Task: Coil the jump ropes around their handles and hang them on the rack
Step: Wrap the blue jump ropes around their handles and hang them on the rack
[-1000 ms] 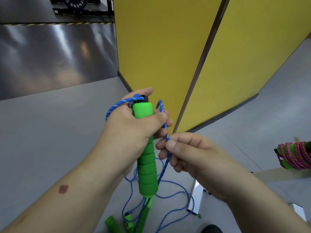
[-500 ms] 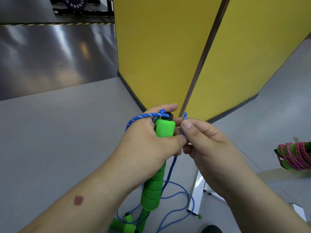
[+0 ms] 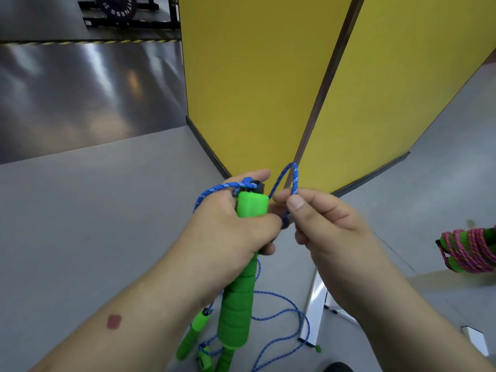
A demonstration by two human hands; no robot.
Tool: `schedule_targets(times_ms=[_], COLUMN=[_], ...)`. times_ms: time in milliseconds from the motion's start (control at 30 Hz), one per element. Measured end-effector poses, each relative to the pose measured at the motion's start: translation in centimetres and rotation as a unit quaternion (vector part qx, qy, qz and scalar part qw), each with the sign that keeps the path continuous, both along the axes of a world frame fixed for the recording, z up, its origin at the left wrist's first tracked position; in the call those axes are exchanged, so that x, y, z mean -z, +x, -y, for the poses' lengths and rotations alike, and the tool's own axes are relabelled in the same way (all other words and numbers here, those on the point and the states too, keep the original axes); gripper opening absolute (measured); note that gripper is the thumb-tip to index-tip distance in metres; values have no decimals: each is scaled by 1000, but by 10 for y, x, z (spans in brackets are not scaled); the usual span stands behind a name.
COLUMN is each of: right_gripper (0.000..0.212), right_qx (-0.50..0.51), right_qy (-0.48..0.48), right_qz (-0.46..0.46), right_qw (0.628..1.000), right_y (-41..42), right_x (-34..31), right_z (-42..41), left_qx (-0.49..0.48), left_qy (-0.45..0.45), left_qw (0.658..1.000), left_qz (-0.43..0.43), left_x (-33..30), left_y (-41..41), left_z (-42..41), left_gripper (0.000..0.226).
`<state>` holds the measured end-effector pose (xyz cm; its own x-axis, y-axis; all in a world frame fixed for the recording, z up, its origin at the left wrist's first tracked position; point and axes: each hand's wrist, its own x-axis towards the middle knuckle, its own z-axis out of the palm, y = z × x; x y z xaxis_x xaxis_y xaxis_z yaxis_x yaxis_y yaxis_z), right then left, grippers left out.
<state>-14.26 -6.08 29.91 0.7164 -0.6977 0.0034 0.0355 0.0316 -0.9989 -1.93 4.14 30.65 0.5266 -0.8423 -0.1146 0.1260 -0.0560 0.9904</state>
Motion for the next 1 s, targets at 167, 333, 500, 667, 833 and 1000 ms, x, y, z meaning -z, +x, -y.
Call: schedule_targets(times_ms=[167,333,500,667,833,1000], right_gripper=[28,29,18,19,20,30], right_qx=[-5,-96,-127,-41,12,-68], right_qy=[0,65,8,7,5,88], right_qz=[-21,-77,-85,-15,8,-22], right_qw=[1000,990,988,999,1000,994], right_y=[2,2,-2,0,2,3], right_x=[7,6,4,5,7,4], right_z=[3,0,2,3,5,0], left_qx=[-5,-76,-102,-57,6,-40], left_qy=[-33,-96,-94,-46,-11,-75], left_qw=[999,990,989,997,1000,996], left_qz=[9,-64,-58,-26,7,-25], left_x=[-1,-9,-6,-6,-2,-8], left_y=[-6,7,9,4,-8,-2], left_z=[1,1,2,0,1,2], left_gripper=[56,50,47,51,48,46])
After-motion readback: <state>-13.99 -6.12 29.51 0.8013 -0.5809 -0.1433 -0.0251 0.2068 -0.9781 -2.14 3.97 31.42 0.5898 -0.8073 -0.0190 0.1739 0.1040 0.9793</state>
